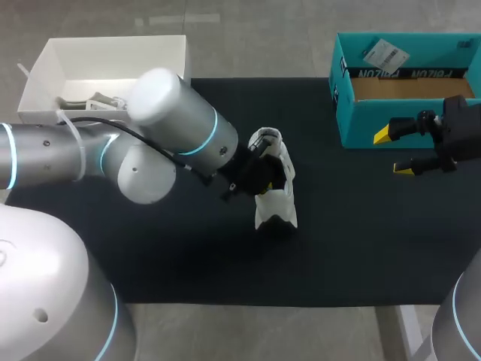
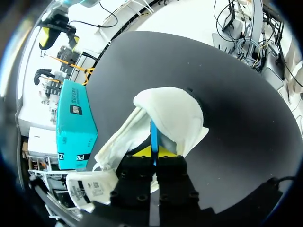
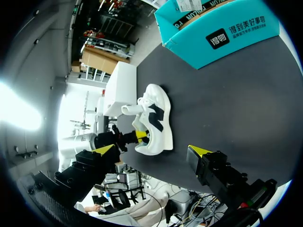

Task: Take the shoe out of the shoebox, open the shoe tongue, remove and reinsert the insole, then place the shoe into the shoebox

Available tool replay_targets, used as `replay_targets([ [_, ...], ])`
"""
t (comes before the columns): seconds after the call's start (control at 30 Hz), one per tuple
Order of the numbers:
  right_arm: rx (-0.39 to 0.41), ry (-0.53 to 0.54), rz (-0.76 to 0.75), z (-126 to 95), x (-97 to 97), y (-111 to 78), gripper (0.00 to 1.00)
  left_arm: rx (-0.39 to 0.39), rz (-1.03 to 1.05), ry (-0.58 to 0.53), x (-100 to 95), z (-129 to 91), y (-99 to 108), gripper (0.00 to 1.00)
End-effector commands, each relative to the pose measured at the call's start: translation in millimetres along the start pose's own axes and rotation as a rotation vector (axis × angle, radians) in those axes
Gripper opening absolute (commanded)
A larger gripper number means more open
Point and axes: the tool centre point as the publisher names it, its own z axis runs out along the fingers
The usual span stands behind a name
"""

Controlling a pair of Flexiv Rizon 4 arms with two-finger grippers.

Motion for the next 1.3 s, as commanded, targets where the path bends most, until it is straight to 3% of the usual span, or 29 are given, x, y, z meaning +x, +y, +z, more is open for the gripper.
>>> replay_targets([
  [0.03,-0.001,-0.004,0.002,0.7,0.7,-0.4,1.0,-0.017,0.001,0.011,-4.3,6.7,3.6,0.0],
  [0.2,-0.001,-0.004,0.002,0.7,0.7,-0.4,1.0,-0.008,-0.016,0.017,-6.4,0.2,-1.5,0.0],
  [0.23,-0.001,-0.004,0.002,0.7,0.7,-0.4,1.0,-0.003,-0.02,0.017,-6.4,-3.1,-3.7,0.25],
  [0.27,-0.001,-0.004,0.002,0.7,0.7,-0.4,1.0,0.003,-0.024,0.015,-6.4,-5.5,-5.1,0.4],
  [0.3,-0.001,-0.004,0.002,0.7,0.7,-0.4,1.0,0.011,-0.032,0.012,-6.8,-9.7,-6.9,0.62],
  [0.37,-0.001,-0.004,0.002,0.7,0.7,-0.4,1.0,0.014,-0.033,0.006,-7.2,-15.8,-9.0,0.93],
  [0.4,-0.001,-0.004,0.002,0.7,0.7,-0.4,1.0,0.018,-0.035,0.004,-7.5,-18.8,-10.1,1.0],
  [0.77,-0.001,-0.004,0.002,0.7,0.7,-0.4,1.0,0.049,-0.033,-0.02,-23.2,-40.0,-15.8,1.0],
  [0.8,-0.001,-0.004,0.002,0.7,0.7,-0.4,1.0,0.052,-0.028,-0.02,-25.0,-41.8,-15.9,0.96],
  [0.83,-0.001,-0.004,0.002,0.7,0.7,-0.4,1.0,0.051,-0.017,-0.021,-27.0,-43.6,-16.0,0.85],
  [0.87,-0.001,-0.004,0.002,0.7,0.7,-0.4,1.0,0.052,-0.016,-0.02,-28.9,-45.4,-16.3,0.55],
  [0.9,-0.001,-0.004,0.002,0.7,0.7,-0.4,1.0,0.057,-0.012,-0.022,-30.9,-46.5,-16.5,0.44],
  [0.97,-0.001,-0.004,0.002,0.7,0.7,-0.4,1.0,0.062,0.013,-0.014,-33.8,-48.4,-17.1,0.0],
  [1.17,-0.001,-0.004,0.002,0.7,0.7,-0.4,1.0,0.101,0.136,0.077,-38.8,-56.0,-17.3,0.0],
  [1.3,-0.001,-0.004,0.002,0.7,0.7,-0.4,1.0,0.137,0.298,0.231,-35.5,-63.4,-14.9,0.0],
])
